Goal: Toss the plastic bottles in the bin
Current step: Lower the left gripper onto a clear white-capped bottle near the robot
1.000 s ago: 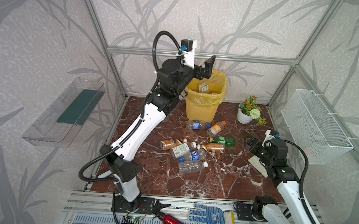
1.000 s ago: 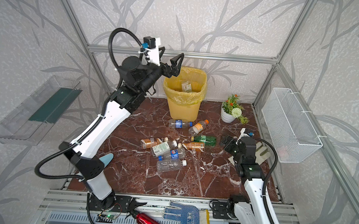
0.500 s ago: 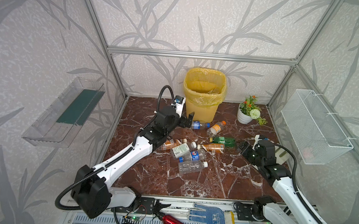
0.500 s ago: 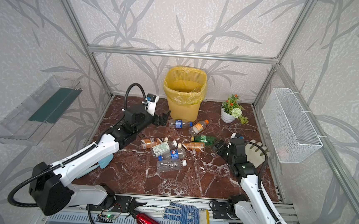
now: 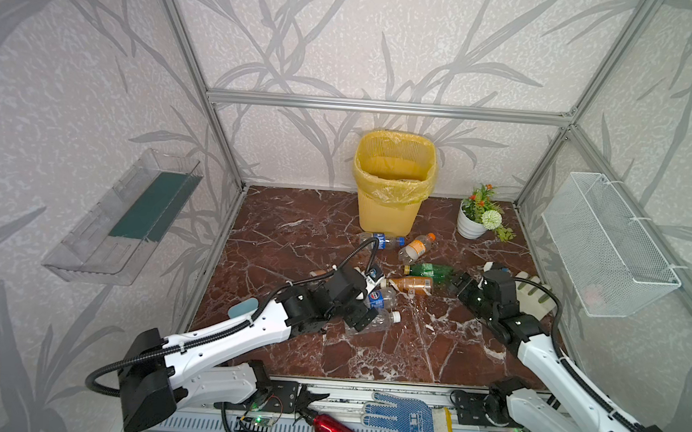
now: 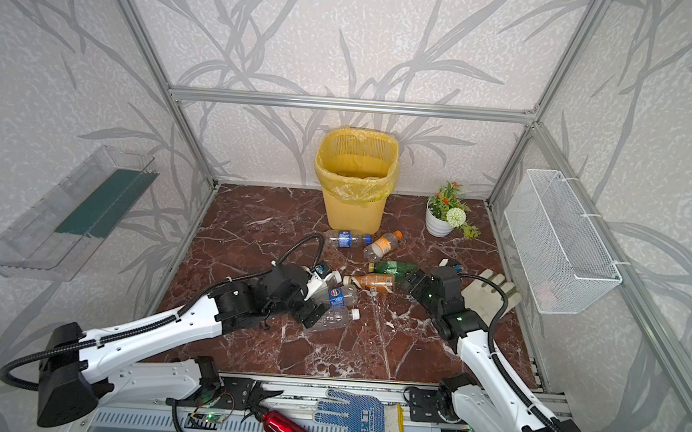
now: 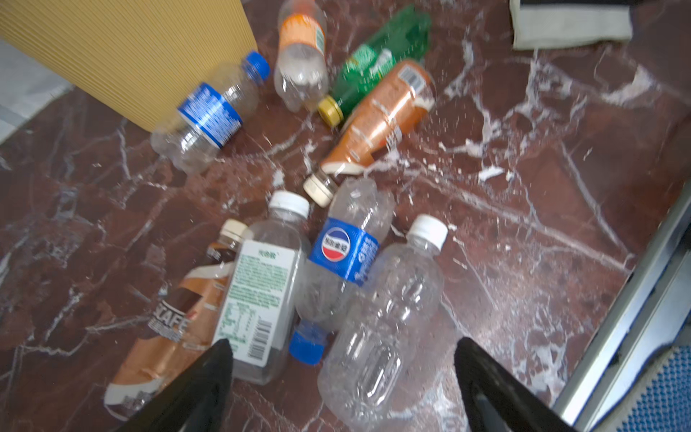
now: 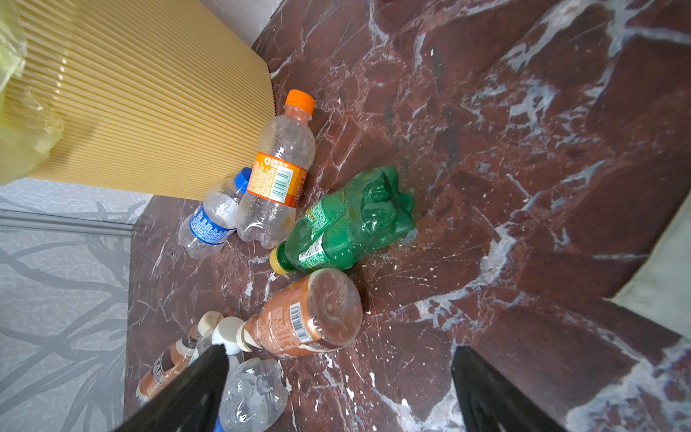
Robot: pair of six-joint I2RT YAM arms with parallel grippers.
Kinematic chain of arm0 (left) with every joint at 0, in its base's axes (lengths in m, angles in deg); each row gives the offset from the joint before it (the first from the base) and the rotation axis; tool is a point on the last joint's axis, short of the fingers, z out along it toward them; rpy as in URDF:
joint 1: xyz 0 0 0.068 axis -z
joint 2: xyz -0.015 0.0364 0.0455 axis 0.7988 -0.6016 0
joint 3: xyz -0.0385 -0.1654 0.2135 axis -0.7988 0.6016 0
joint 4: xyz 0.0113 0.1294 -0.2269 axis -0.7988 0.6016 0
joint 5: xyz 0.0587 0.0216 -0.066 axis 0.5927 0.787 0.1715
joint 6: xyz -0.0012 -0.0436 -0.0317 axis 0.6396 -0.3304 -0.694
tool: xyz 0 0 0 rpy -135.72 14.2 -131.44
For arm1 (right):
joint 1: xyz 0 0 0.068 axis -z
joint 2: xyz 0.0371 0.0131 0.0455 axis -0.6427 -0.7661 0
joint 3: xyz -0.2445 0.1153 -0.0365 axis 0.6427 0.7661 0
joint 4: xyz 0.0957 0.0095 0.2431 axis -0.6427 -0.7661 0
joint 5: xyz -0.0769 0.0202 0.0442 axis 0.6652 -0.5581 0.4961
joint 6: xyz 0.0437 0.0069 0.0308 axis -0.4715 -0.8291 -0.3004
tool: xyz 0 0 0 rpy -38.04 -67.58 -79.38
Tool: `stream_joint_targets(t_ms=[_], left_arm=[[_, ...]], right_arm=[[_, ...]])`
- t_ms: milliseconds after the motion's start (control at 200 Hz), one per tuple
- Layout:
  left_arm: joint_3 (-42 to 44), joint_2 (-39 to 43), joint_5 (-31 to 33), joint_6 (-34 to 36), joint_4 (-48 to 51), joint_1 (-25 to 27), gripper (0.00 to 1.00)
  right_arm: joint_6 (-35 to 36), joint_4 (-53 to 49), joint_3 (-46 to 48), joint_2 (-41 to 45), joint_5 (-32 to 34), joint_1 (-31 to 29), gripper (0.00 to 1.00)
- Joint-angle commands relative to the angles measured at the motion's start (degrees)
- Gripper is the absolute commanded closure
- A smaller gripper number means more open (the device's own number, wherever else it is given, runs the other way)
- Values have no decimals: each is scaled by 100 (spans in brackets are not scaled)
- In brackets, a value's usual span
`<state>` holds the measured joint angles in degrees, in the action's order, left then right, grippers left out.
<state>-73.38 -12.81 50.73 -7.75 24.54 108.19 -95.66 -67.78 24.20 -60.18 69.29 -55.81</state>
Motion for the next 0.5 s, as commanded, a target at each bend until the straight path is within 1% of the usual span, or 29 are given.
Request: stream_joint_targets(t_ms=[0,210,305,420,495], left_arm=[[-149,-365,121,2,647,195,9],[-506,-1290,-116,52,774,436,13],[-813,-1710,-94,-20,1016,465,15],[-1000,-2069,96,50,1081,488,15],[-1078,-2222,33,131,1089,493,16]], right_arm=[[-16,47,83,133,264,-18,5],[63,-36,144,246,346,17,4],[48,-22,229,326,338,68,3],[49,-23,303,410,315,135,3],[64,-31,326,441,294,182,3]])
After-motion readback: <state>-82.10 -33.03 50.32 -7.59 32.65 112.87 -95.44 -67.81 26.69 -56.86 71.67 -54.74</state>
